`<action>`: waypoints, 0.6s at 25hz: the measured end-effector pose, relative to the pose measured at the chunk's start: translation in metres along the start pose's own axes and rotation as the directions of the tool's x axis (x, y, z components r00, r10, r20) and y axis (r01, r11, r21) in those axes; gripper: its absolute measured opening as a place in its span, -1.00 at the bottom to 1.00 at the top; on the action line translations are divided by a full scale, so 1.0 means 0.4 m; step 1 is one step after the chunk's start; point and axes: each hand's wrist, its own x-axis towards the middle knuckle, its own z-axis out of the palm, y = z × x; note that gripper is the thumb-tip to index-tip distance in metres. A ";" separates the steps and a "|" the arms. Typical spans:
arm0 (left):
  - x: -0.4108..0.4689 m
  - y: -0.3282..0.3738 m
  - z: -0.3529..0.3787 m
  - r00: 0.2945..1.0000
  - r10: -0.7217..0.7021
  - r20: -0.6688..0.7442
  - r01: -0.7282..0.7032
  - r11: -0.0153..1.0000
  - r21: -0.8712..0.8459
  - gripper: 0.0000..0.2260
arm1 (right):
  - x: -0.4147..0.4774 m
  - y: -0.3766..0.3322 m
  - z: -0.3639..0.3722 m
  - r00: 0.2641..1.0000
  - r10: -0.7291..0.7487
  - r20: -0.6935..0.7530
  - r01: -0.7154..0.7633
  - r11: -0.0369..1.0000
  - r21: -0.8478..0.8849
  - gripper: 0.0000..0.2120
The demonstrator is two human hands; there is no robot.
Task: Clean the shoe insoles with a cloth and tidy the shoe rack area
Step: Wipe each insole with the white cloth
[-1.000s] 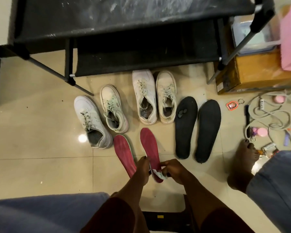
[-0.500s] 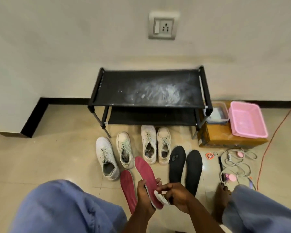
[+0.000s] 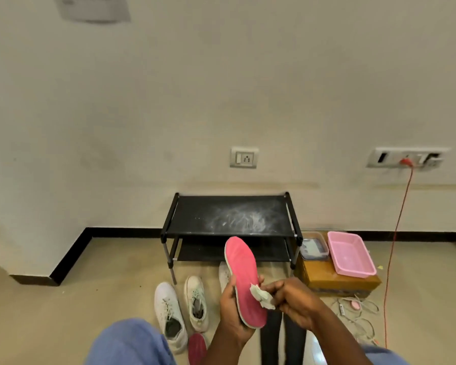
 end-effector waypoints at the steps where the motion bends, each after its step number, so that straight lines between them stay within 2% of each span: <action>1: -0.016 0.017 0.033 1.000 0.006 0.029 -0.006 1.000 0.008 -0.33 | -0.028 -0.035 0.014 0.998 -0.056 0.009 0.057 0.995 -0.087 -0.67; 3: -0.041 0.050 0.093 0.998 0.019 0.060 -0.020 1.000 0.012 -0.46 | -0.085 -0.093 0.050 0.979 -0.203 0.017 0.193 0.897 -0.397 -0.74; 5: -0.055 0.075 0.146 0.996 0.016 0.086 -0.017 1.000 0.005 -0.53 | -0.129 -0.138 0.082 0.928 -0.372 0.018 0.269 0.637 -0.722 -0.75; 6: -0.070 0.083 0.171 0.994 0.023 0.107 -0.024 1.000 0.005 -0.54 | -0.148 -0.160 0.096 0.887 -0.461 0.013 0.274 0.504 -0.819 -0.74; 8: -0.092 0.102 0.214 0.985 0.044 0.169 -0.049 0.999 0.023 -0.58 | -0.169 -0.208 0.118 0.831 -0.555 0.044 0.282 0.351 -0.893 -0.76; 11: -0.095 0.127 0.256 0.975 0.043 0.218 -0.060 0.995 0.074 -0.54 | -0.183 -0.271 0.132 0.841 -0.529 0.112 0.234 0.170 -0.957 -0.71; 13: -0.090 0.148 0.281 0.975 0.042 0.220 -0.062 0.995 0.082 -0.51 | -0.182 -0.304 0.136 0.836 -0.533 0.132 0.225 0.113 -0.968 -0.70; 15: -0.088 0.169 0.306 0.974 0.043 0.221 -0.066 0.993 0.098 -0.48 | -0.179 -0.325 0.136 0.818 -0.556 0.146 0.249 0.114 -0.962 -0.69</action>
